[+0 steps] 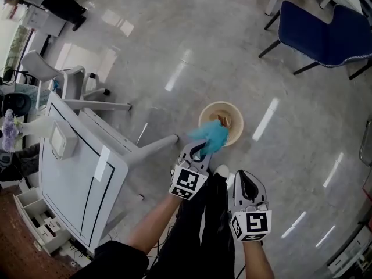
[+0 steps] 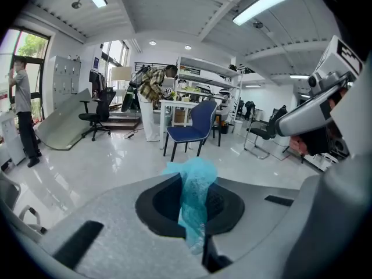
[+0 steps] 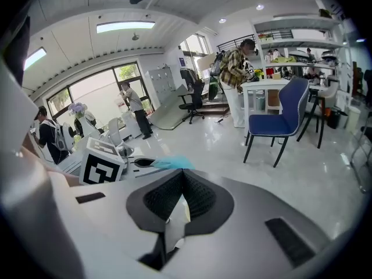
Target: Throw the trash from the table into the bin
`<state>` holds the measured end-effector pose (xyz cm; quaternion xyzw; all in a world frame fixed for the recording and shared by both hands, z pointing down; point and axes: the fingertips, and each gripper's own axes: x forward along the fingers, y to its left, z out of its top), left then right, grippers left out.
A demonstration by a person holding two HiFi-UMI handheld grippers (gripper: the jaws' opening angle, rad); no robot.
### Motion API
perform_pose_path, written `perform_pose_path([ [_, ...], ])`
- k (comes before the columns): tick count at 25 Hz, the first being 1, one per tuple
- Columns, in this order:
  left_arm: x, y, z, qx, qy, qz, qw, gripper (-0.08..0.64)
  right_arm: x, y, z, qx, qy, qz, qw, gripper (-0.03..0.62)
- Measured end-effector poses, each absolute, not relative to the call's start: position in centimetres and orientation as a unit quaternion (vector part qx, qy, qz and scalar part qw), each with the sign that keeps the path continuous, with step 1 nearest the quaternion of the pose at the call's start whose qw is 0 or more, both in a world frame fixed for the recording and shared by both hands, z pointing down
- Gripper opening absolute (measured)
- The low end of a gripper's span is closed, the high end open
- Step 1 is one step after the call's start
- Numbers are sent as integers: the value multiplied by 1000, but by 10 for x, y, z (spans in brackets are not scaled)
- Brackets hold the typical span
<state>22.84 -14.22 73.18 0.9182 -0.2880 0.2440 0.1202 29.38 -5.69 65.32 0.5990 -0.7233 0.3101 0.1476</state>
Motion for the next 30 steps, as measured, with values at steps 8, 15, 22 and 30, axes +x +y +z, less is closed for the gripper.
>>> perform_pose_path([
  [8, 232, -145, 777, 919, -276, 254, 119, 17, 293, -48, 681, 611, -710, 318, 144, 9],
  [15, 239, -148, 817, 920, -266, 261, 120, 17, 299, -44, 706, 621, -699, 325, 142, 9],
  [22, 245, -150, 854, 921, -259, 269, 115, 17, 301, -54, 724, 623, -699, 324, 135, 9],
  [30, 247, -141, 904, 911, -259, 293, 128, 17, 304, -50, 740, 631, -688, 337, 126, 9],
])
